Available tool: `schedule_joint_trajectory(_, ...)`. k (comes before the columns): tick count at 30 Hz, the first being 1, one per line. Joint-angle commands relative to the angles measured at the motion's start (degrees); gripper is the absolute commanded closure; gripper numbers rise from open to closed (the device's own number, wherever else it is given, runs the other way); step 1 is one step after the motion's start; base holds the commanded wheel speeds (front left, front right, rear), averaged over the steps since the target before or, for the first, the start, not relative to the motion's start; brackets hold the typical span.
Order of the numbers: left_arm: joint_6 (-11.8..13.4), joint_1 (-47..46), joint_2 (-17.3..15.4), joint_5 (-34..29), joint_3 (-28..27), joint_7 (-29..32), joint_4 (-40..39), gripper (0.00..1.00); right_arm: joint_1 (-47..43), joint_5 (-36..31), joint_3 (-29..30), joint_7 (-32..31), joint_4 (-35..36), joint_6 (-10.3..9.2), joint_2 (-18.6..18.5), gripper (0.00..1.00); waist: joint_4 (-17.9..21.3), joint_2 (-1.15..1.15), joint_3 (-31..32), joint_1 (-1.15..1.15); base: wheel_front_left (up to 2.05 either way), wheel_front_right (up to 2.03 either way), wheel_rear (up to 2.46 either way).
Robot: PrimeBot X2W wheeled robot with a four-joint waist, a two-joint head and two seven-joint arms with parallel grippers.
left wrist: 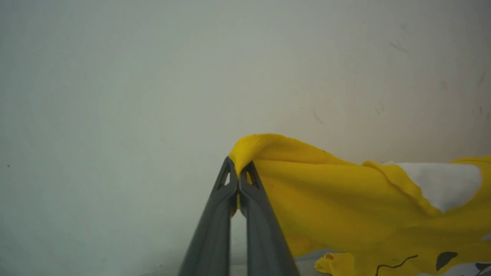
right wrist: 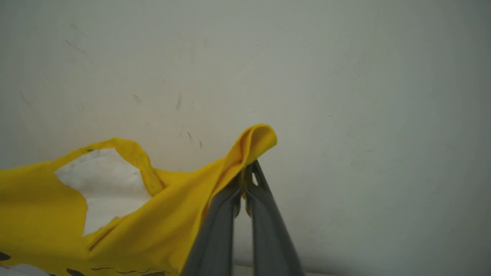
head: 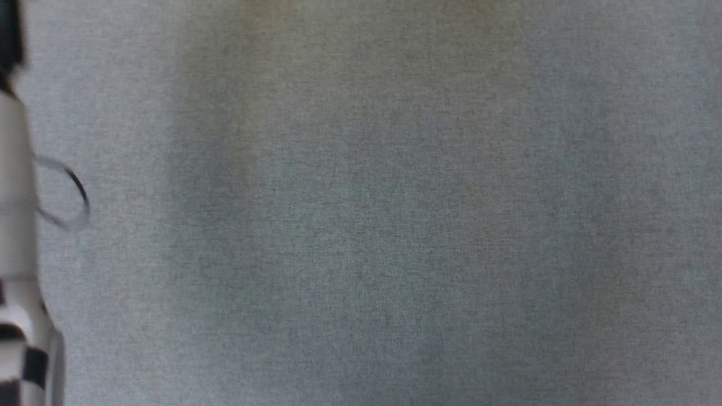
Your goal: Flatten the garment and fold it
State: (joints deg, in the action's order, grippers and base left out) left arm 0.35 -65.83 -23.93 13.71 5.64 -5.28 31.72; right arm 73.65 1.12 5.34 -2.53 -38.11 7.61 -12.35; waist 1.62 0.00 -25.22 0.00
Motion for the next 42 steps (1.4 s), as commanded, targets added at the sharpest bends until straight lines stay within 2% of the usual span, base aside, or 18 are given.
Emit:
schedule_joint_trajectory(1, -0.67, 2.88, 0.28, 0.67, 0.26, 0.39, 0.68, 1.00, -2.48, 1.36, -0.79, 0.59, -0.52, -0.12, -0.30, 1.00, -0.39, 0.00, 0.87, 0.00, 0.00, 0.00, 0.00)
schedule_joint_trajectory(8, -3.33, 19.87, 2.98, 7.04, -0.34, 6.26, 2.12, 1.00, -17.83, 9.63, -5.68, -0.28, -1.11, -0.12, -0.99, 1.00, -0.67, 0.00, 5.59, 0.00, 0.00, 0.00, 0.00)
schedule_joint_trajectory(11, -4.47, 27.85, 4.20, 11.10, -1.36, 9.50, -0.07, 1.00, -25.22, 13.09, -6.71, -1.71, 0.45, -0.12, -1.36, 1.00, -0.88, 0.00, 8.12, 0.00, 0.00, 0.00, 0.00)
schedule_joint_trajectory(16, -4.37, 41.81, 6.88, 17.12, -3.07, 14.70, -7.03, 1.00, -37.94, 16.91, -5.45, -3.68, 5.93, -0.12, -2.32, 1.00, -1.75, 0.00, 12.35, 0.00, 0.00, 0.00, 0.00)
schedule_joint_trajectory(22, -1.88, 56.45, 8.97, 20.86, -3.37, 20.92, -16.50, 1.00, -53.10, 17.38, 0.28, -6.75, 15.10, -0.12, -1.15, 1.00, -2.69, 0.00, 16.47, 0.00, 0.00, 0.00, 0.00)
schedule_joint_trajectory(28, 0.97, 66.91, 10.45, 22.96, -3.71, 24.43, -22.64, 1.00, -65.58, 13.95, 6.48, -14.36, 23.81, -0.12, 3.44, 1.00, -2.72, 0.00, 19.65, 0.00, 0.00, 0.00, 0.00)
schedule_joint_trajectory(33, 3.43, 74.02, 11.04, 23.90, -3.31, 28.08, -24.83, 1.00, -73.79, 11.94, 11.50, -23.14, 30.28, -0.12, 7.77, 1.00, -2.27, 0.00, 21.43, 0.00, 0.00, 0.00, 0.00)
schedule_joint_trajectory(37, 5.56, 78.21, 10.48, 22.42, -2.61, 29.51, -25.54, 1.00, -79.10, 11.60, 14.53, -28.62, 34.10, -0.12, 9.23, 1.00, -2.11, 0.00, 22.00, 0.00, 0.00, 0.00, 0.00)
schedule_joint_trajectory(42, 5.81, 80.23, 10.95, 22.57, -2.26, 29.32, -25.56, 1.00, -83.09, 13.40, 16.13, -30.29, 33.77, -0.12, 9.44, 1.00, -2.21, 0.00, 21.95, 0.00, 0.00, 0.00, 0.00)
